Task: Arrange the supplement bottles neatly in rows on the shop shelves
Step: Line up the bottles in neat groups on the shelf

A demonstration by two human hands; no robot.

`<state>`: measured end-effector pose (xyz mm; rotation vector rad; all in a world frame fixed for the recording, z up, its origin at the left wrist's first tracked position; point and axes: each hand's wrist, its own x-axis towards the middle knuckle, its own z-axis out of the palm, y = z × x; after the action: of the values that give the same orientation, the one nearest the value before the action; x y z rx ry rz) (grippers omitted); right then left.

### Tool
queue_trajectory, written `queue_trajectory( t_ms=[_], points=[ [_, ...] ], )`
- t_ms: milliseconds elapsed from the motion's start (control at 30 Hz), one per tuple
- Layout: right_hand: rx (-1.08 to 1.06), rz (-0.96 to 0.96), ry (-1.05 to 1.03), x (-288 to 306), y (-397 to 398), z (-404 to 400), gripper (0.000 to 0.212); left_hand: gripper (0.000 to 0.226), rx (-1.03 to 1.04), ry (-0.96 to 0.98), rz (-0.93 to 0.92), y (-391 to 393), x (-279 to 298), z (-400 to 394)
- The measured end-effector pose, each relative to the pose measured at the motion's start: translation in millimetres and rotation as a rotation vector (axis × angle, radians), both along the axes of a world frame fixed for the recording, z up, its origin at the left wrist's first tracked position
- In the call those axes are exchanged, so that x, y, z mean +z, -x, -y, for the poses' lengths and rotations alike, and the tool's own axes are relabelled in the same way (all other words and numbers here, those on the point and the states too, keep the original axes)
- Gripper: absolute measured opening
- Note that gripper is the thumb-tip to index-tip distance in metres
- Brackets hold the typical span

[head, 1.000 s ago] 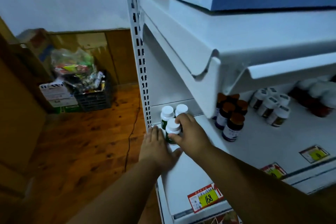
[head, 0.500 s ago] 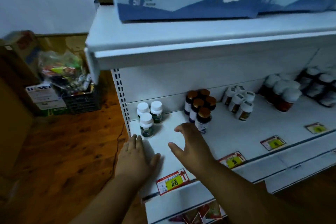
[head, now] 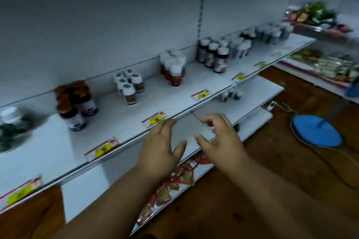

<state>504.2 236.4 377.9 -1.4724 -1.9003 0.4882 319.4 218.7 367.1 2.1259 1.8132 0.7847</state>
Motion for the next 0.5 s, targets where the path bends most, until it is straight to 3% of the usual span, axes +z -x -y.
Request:
queue_trajectory(
  t_ms=[200, 500],
  points=[
    [-0.154, -0.028, 0.050, -15.5, -114.9, -70.4, 0.037, 0.062, -0.172, 0.028, -0.011, -117.2, -11.7, -89.9],
    [-0.397, 0.173, 0.217, -25.1, -287.4, -185.9, 0.040, 0.058, -0.442, 0.140, -0.081, -279.5, -44.7, -261.3]
  ],
)
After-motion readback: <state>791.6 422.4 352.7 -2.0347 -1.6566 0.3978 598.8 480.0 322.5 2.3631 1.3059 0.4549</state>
